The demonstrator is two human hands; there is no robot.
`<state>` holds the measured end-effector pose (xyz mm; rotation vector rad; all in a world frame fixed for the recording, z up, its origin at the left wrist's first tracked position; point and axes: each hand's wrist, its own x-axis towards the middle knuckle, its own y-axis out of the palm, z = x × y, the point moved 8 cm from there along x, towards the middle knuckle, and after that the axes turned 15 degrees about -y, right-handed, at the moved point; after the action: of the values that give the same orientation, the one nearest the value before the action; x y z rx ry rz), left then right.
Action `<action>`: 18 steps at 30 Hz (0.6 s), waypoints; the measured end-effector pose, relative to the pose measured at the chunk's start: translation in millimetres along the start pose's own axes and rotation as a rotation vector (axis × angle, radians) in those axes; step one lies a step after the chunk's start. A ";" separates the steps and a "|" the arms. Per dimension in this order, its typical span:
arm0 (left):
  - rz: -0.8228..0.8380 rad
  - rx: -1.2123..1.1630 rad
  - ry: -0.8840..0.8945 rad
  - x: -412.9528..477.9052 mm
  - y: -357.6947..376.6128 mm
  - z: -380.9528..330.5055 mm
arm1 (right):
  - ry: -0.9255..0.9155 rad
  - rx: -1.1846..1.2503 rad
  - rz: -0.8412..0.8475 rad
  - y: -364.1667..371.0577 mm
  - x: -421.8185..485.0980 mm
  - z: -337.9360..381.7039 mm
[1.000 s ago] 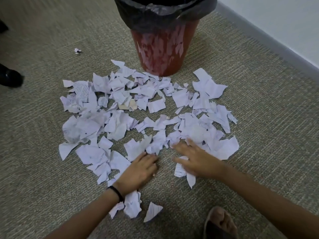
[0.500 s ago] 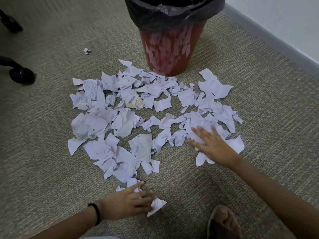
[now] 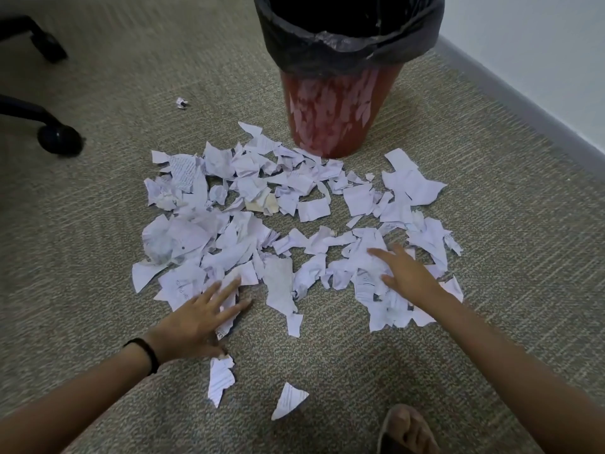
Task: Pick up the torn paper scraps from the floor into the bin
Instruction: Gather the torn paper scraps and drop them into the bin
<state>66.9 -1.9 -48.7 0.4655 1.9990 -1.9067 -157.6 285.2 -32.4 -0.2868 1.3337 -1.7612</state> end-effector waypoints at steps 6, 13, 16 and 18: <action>-0.150 0.058 0.026 -6.6 -31.5 -2.8 | -0.015 0.128 -0.108 -8.2 14.1 7.1; -0.140 -0.066 -0.030 16.1 -54.5 -6.4 | -0.013 0.167 -0.063 -3.4 35.3 15.1; -0.077 -0.223 -0.143 29.6 -65.0 -0.6 | 0.052 0.243 -0.095 -18.5 40.8 16.3; -0.118 -0.417 -0.198 37.4 -83.6 4.5 | 0.066 0.292 -0.112 -36.1 44.6 18.4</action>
<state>-4.5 -10.1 8.2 0.0475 2.2438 -1.4672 -190.1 240.8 -7.8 -0.1437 1.1037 -2.0452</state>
